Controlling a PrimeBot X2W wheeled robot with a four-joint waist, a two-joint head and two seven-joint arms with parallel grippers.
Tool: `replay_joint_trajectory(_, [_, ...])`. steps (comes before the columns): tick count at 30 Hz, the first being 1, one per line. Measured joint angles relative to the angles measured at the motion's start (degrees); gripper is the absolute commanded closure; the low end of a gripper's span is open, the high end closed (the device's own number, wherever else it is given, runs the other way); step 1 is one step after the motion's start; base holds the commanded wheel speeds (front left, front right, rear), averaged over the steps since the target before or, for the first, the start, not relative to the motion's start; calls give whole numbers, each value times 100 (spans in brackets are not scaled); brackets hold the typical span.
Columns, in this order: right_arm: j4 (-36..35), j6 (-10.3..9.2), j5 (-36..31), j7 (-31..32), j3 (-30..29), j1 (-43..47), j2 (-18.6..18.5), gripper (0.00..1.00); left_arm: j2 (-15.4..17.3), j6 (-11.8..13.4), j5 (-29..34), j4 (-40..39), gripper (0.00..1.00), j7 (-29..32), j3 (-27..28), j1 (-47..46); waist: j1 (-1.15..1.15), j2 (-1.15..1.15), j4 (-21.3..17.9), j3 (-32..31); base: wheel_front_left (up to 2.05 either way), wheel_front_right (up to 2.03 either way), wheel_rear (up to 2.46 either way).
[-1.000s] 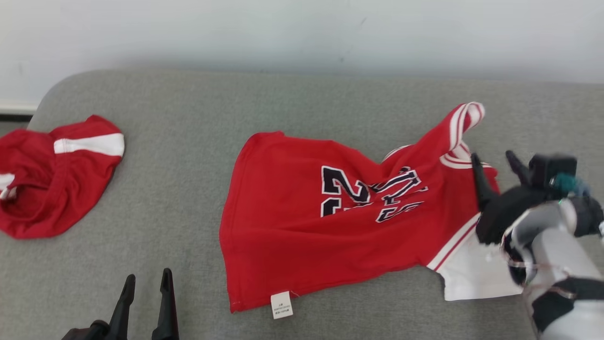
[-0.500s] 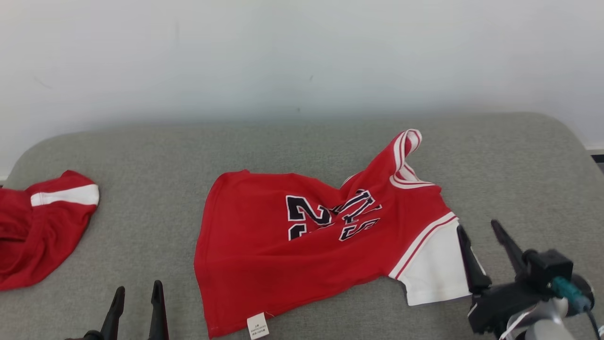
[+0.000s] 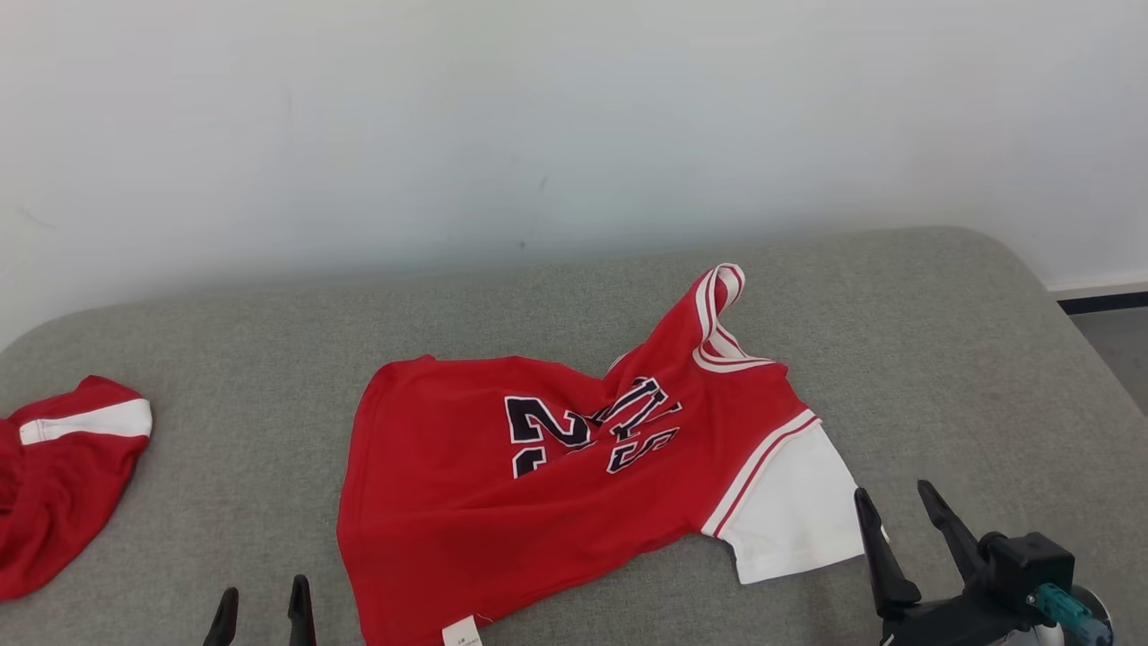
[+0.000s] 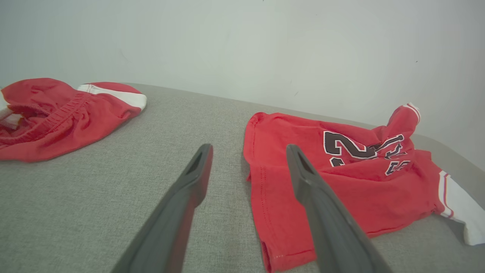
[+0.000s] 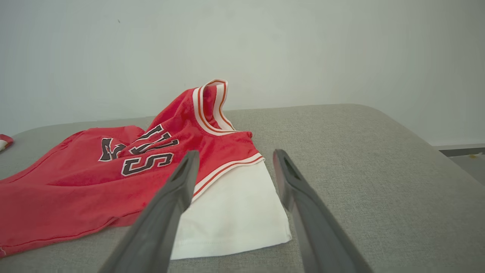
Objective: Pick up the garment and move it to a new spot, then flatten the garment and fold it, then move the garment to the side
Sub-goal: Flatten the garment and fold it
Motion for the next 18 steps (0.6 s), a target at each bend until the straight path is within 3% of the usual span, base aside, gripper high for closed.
replay_joint_trajectory(18, [-243, 0, 9, 142, -51, 199, 132, 0, -77, -98, 60, 46, 0, 0, 155, 197, 1, 0, -52, -94, 0, 0, 0])
